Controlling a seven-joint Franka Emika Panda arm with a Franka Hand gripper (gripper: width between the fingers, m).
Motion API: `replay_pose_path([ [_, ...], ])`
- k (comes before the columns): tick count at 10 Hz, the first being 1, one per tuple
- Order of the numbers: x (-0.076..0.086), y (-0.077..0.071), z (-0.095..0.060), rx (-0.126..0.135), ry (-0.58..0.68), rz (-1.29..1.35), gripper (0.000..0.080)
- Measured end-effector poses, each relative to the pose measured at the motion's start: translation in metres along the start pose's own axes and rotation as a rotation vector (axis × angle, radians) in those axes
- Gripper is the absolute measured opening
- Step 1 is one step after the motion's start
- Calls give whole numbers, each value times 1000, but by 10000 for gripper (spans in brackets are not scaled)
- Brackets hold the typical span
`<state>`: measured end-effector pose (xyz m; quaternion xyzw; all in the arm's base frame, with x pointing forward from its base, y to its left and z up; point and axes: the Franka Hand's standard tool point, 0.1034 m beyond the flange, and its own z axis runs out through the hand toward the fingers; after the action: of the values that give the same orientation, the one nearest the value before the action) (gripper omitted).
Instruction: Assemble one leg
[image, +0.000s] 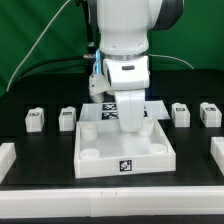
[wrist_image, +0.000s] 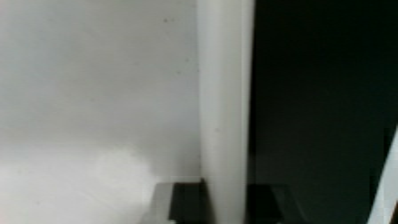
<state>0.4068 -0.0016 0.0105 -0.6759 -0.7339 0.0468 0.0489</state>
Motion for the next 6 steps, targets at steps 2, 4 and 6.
replay_pose_path([
  [2,8,9,-1,-9,1,41,74],
  [4,22,23,-2,-24,5,59,74],
  [6,32,33,-3,-35,8,62,74],
])
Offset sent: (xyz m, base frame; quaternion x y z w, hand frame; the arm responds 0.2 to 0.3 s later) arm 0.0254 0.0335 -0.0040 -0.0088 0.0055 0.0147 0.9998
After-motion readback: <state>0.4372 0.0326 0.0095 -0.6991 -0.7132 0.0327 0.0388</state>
